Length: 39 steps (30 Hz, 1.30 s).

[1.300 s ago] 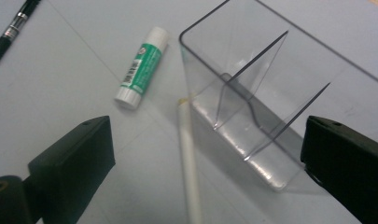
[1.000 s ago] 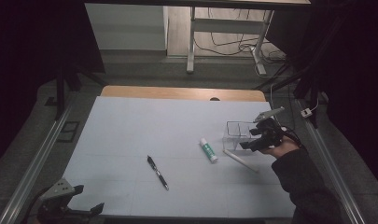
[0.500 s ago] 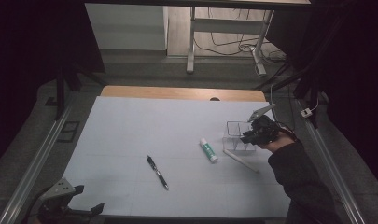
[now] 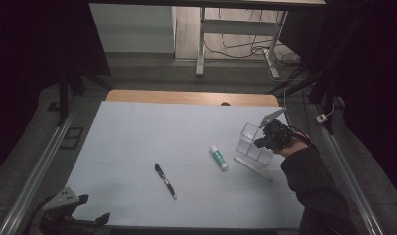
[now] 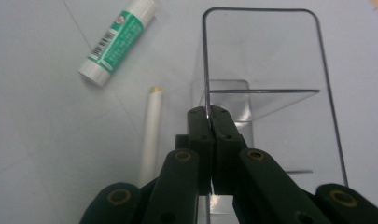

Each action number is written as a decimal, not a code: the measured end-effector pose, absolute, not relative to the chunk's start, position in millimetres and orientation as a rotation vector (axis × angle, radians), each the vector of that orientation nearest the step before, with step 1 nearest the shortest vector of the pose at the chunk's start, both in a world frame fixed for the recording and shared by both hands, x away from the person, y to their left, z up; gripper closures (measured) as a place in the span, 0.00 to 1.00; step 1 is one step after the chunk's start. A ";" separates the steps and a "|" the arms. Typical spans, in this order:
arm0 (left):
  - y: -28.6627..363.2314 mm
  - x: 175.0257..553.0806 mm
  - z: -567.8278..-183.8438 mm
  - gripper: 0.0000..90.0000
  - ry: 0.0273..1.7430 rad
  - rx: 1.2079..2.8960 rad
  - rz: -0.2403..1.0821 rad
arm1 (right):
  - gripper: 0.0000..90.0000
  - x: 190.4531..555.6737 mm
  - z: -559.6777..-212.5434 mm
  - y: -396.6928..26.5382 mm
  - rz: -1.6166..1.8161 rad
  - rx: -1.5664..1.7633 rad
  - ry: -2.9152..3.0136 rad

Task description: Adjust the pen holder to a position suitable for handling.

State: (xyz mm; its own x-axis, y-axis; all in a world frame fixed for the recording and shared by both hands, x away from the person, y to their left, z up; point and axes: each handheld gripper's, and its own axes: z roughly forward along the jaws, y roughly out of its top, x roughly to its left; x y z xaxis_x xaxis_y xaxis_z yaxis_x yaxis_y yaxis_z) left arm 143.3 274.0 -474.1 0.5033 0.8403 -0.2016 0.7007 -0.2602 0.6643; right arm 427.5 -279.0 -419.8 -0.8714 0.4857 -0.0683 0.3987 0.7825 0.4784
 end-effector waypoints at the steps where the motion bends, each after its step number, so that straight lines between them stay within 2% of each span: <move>1: 274.0 143.3 -474.1 0.02 1.259 2.029 0.249 | 0.98 428.0 -419.9 -279.9 0.691 0.700 2.785; 16: 273.9 143.7 -474.2 0.03 1.263 2.030 0.247 | 0.99 425.5 -413.7 -280.6 0.701 0.760 2.756; 25: 273.7 143.8 -474.3 0.03 1.263 2.028 0.240 | 0.99 413.9 -389.6 -271.1 0.759 0.602 2.773; 39: 273.9 144.5 -474.5 0.03 1.259 2.029 0.230 | 0.99 390.4 -367.6 -209.2 0.814 0.263 2.865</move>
